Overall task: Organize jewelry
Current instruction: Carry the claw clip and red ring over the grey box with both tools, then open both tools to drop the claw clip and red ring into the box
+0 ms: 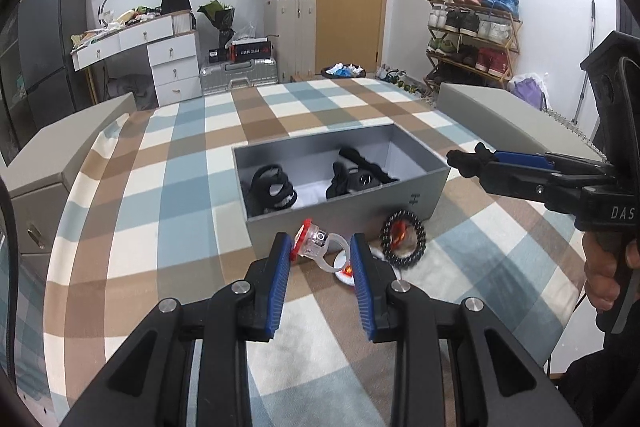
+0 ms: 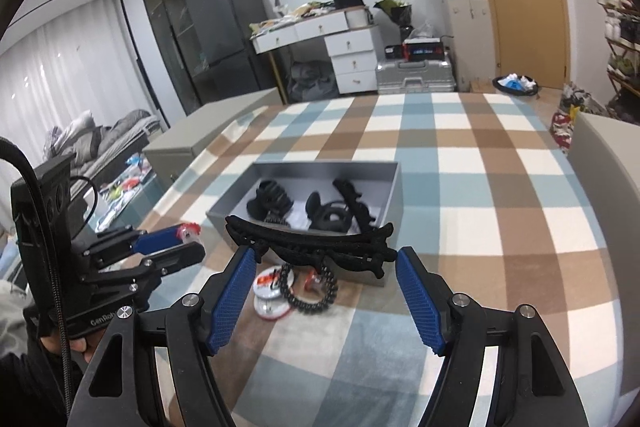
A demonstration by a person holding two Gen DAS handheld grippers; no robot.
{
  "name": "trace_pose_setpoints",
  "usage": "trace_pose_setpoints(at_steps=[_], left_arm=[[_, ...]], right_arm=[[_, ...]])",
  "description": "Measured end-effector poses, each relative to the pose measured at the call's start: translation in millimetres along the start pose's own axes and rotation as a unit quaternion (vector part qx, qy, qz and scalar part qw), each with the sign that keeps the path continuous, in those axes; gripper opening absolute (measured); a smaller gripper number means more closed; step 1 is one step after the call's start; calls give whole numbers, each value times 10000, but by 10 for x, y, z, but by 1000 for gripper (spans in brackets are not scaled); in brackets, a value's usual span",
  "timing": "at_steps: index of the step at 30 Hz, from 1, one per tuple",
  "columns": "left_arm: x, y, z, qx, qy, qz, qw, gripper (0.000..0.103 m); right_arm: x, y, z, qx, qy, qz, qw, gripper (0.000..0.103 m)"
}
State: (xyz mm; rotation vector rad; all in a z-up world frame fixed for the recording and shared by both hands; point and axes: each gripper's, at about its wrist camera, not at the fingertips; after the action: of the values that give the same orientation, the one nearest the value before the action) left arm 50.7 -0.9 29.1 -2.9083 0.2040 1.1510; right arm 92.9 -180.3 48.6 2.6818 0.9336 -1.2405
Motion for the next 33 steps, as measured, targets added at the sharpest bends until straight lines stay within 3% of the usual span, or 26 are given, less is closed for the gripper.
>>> trace_pose_setpoints(at_steps=[18,24,33], left_arm=[[-53,-82,-371,-102,497,-116,9986,25],[25,-172,-340,-171,434,-246,9986,25],[96,-199,-330,-212,348,-266,9988,25]], right_arm=[[-75,4,-522,313,250,-25,9992,72],[60,54,-582,418,281,-62,9987,72],[287,104,-521,460,-15,-48,9989,72]])
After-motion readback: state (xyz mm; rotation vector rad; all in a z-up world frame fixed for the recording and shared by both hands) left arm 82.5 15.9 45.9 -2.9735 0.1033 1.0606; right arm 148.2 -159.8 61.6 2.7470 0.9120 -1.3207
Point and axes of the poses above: each gripper's, at about its wrist camera, not at the fingertips, and x roughly the way its jaws point, y to its right, z to its underside, and after that the axes turned 5 degrees about -y, right-handed
